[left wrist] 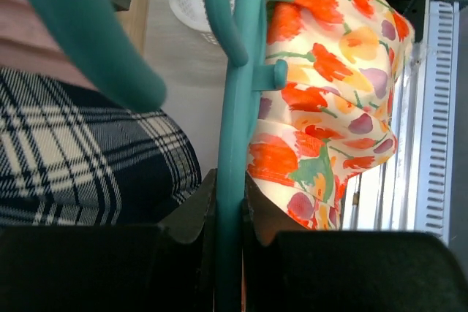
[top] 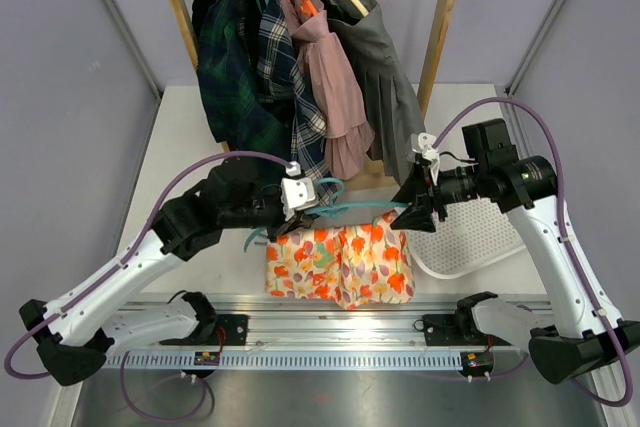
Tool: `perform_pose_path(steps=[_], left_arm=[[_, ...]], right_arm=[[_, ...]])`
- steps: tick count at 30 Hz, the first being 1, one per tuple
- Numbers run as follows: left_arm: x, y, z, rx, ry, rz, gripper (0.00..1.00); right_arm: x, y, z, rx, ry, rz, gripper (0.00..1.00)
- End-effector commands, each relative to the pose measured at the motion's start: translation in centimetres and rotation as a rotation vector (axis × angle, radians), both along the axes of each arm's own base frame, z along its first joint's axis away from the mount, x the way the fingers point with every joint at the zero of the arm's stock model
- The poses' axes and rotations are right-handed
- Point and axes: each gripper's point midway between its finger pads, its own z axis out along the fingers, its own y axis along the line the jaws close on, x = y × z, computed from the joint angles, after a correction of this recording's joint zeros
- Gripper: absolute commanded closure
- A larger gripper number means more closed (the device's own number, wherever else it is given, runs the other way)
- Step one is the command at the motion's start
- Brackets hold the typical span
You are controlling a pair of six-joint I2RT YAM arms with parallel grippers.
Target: Remove the skirt from the hanger
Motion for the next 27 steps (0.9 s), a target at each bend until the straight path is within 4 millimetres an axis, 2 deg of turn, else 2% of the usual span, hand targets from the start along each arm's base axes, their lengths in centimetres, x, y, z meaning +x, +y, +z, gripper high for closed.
perform_pose_path(steps=[1, 2, 3, 4, 5, 6, 8, 10, 11, 13, 14, 19, 20, 22, 27], left_arm=[[1.5, 0.4, 1.3, -0.114, 0.136, 0.252, 1.0], [1.6, 0.6, 0.9, -0.125, 0.168, 0.297, 1.0], [1.5, 1.0, 1.3, -0.16, 0.175, 0.323, 1.0], [1.2, 0.9, 1.7, -0.221, 0.254, 0.375, 1.0], [1.3, 1.2, 1.9, -0.246, 0.272, 0.409, 1.0], [0.9, 1.6, 2.0, -0.286, 0.291, 0.429, 1.0], [0.7, 2.0, 2.4, -0.348, 0.352, 0.487, 1.0], [0.2, 2.3, 2.9, -0.416, 0.4, 0.509, 1.0], [0.1, 2.4, 3.0, -0.435, 0.414, 0.518, 1.0], [-0.1, 2.5, 3.7, -0.484, 0.454, 0.535, 1.0], [-0.3, 2.4, 4.0, -0.499, 0.469, 0.53, 1.0], [-0.7, 1.6, 5.7, -0.589, 0.549, 0.515, 1.0], [-0.7, 1.5, 5.9, -0.598, 0.556, 0.51, 1.0], [-0.6, 1.4, 6.4, -0.619, 0.563, 0.51, 1.0], [-0.5, 1.3, 7.1, -0.654, 0.569, 0.512, 1.0]], right_arm=[[2.1, 1.5, 4.1, 0.101, 0.015, -0.097, 0.35], [2.4, 1.6, 4.9, 0.106, 0.059, -0.143, 0.24], [2.9, 1.5, 5.3, 0.107, 0.073, -0.188, 0.16], [3.4, 1.4, 5.6, 0.108, 0.078, -0.234, 0.09], [4.0, 1.2, 5.9, 0.106, 0.08, -0.288, 0.09], [3.7, 1.0, 6.3, 0.112, 0.065, -0.302, 0.08], [3.7, 0.7, 5.9, 0.114, 0.076, -0.34, 0.07], [2.4, 0.6, 5.2, 0.119, 0.096, -0.321, 0.08], [2.2, 0.6, 3.4, 0.104, 0.166, -0.334, 0.09], [1.2, 0.5, 1.9, 0.096, 0.214, -0.331, 0.1], [1.0, 0.5, -0.1, 0.075, 0.261, -0.339, 0.11], [1.3, 0.7, -3.7, 0.013, 0.279, -0.378, 0.11], [1.1, 1.3, -4.0, 0.005, 0.281, -0.362, 0.11], [2.0, 2.0, -4.5, -0.011, 0.27, -0.389, 0.11], [3.0, 3.5, -4.7, 0.005, 0.31, -0.426, 0.1]])
